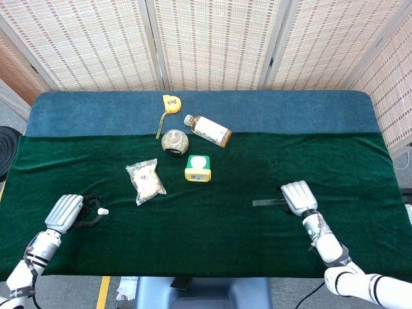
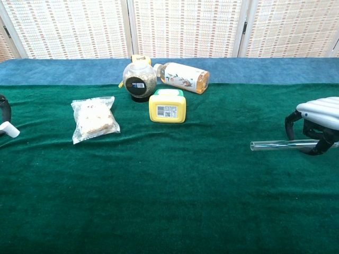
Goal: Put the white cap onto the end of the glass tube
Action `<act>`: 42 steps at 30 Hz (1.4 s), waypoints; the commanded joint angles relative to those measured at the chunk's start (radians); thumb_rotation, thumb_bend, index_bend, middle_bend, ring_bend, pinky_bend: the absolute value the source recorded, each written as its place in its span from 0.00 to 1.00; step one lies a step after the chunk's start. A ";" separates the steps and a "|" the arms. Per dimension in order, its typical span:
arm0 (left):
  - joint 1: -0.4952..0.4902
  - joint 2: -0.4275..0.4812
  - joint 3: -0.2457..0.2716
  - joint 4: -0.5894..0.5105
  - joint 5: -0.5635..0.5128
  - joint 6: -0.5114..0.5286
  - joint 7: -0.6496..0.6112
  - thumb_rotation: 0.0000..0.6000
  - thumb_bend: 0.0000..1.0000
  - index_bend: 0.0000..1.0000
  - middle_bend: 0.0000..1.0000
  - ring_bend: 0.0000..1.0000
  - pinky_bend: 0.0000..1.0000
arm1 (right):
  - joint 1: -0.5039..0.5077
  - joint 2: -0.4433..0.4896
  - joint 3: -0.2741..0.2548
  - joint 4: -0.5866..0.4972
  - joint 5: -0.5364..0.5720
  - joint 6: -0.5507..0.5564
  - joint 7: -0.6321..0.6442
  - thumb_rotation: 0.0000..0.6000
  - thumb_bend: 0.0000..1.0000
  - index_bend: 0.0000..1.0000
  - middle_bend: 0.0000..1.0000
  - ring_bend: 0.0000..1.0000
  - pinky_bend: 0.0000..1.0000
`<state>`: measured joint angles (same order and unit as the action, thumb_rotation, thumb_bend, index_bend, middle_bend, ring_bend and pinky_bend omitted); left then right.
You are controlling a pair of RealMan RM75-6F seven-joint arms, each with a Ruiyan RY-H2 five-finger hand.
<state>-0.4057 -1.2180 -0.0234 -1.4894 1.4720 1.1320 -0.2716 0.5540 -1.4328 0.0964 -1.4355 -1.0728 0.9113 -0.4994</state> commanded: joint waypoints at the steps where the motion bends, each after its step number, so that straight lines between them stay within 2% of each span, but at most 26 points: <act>1: 0.000 0.000 0.000 0.001 -0.001 -0.001 -0.001 1.00 0.48 0.62 1.00 0.94 0.90 | 0.004 -0.002 -0.002 0.002 0.003 0.000 -0.003 1.00 0.37 0.48 0.95 1.00 0.98; 13: 0.002 0.000 -0.002 0.005 -0.004 0.001 -0.007 1.00 0.48 0.62 1.00 0.94 0.90 | 0.021 -0.003 -0.008 -0.002 0.029 0.005 -0.019 1.00 0.37 0.56 0.95 1.00 0.98; 21: 0.000 0.017 -0.017 -0.007 -0.003 0.016 -0.029 1.00 0.48 0.62 1.00 0.94 0.90 | 0.025 0.037 -0.002 -0.074 0.007 0.026 0.008 1.00 0.52 0.66 0.95 1.00 0.98; 25: -0.004 0.031 -0.036 -0.025 -0.005 0.030 -0.063 1.00 0.48 0.63 1.00 0.94 0.90 | 0.018 0.069 0.007 -0.140 -0.034 0.049 0.062 1.00 0.58 0.70 0.96 1.00 1.00; 32: -0.021 0.044 -0.070 -0.074 0.012 0.053 -0.136 1.00 0.48 0.63 1.00 0.94 0.90 | 0.020 0.083 0.025 -0.240 -0.087 0.026 0.221 1.00 0.59 0.73 0.97 1.00 1.00; 42: -0.051 0.048 -0.111 -0.181 0.051 0.098 -0.126 1.00 0.49 0.62 1.00 0.94 0.90 | 0.068 -0.002 0.089 -0.290 -0.081 -0.042 0.434 1.00 0.63 0.74 0.96 1.00 1.00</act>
<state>-0.4515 -1.1676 -0.1260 -1.6569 1.5157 1.2192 -0.4086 0.6068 -1.4120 0.1677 -1.7129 -1.1621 0.8909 -0.0995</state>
